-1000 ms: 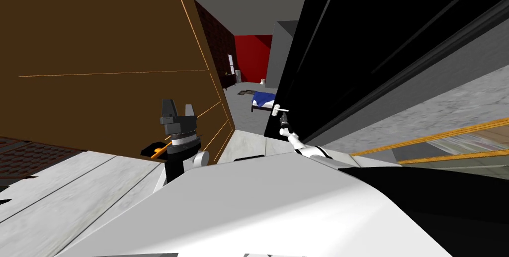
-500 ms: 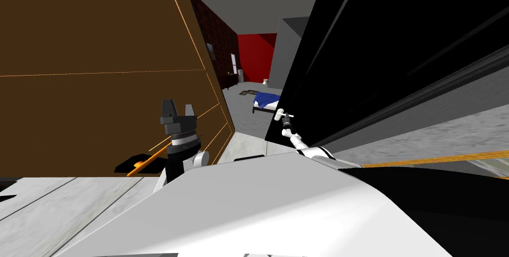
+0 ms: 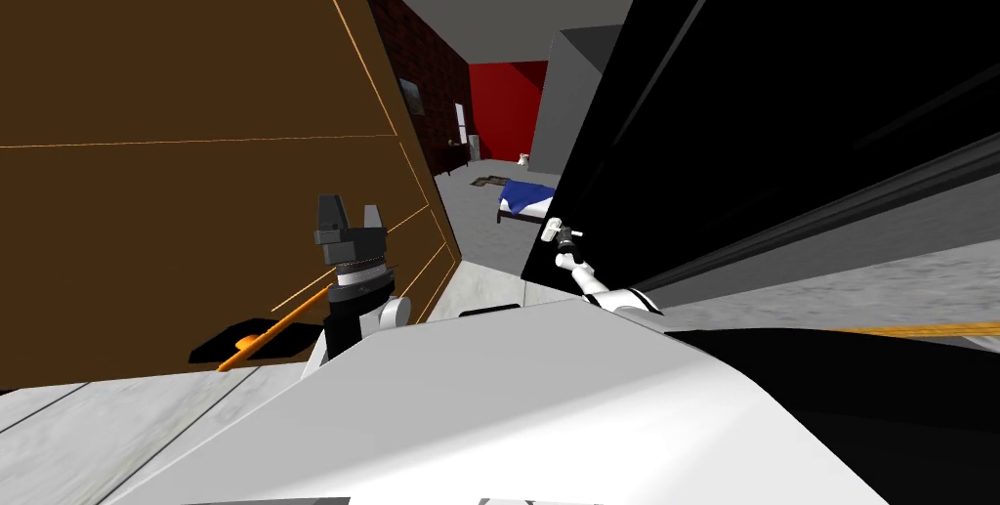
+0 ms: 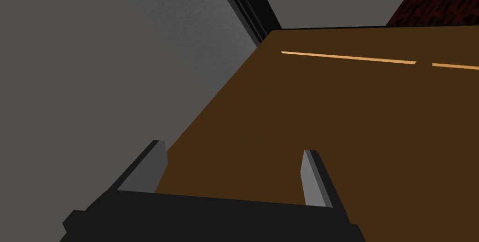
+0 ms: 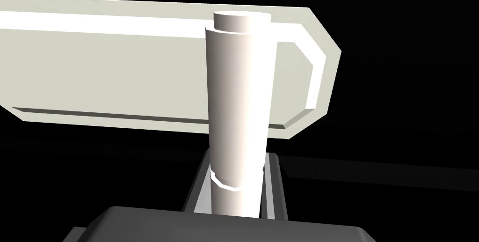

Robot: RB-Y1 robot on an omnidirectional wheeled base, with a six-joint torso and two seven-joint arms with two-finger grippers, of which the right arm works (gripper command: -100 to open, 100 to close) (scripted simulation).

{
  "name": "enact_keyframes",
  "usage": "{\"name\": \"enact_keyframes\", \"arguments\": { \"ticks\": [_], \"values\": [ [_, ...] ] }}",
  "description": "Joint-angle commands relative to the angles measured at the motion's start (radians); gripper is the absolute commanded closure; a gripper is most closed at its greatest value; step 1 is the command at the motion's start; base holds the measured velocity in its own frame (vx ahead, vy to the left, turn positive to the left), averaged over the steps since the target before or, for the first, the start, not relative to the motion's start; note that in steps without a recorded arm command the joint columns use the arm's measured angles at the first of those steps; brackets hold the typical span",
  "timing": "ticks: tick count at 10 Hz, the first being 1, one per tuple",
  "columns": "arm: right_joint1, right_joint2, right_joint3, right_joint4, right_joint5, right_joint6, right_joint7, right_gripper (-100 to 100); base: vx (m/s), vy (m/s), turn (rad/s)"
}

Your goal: Pull the door open

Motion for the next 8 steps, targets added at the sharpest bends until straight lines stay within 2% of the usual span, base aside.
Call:
{"name": "enact_keyframes", "arguments": {
  "ticks": [1,4,5,8],
  "values": [
    [0.003,0.002,0.001,0.002,0.000,0.002,0.000,100,-0.028,0.008,0.004],
    [0.003,0.002,0.001,0.002,0.000,0.002,0.000,100,-0.009,0.003,-0.001],
    [0.008,-0.001,0.018,-0.005,0.005,0.005,-0.013,100,-0.130,-0.034,0.102],
    [0.012,-0.008,0.041,-0.016,0.012,0.006,-0.032,100,-0.201,-0.051,0.108]
  ]
}}
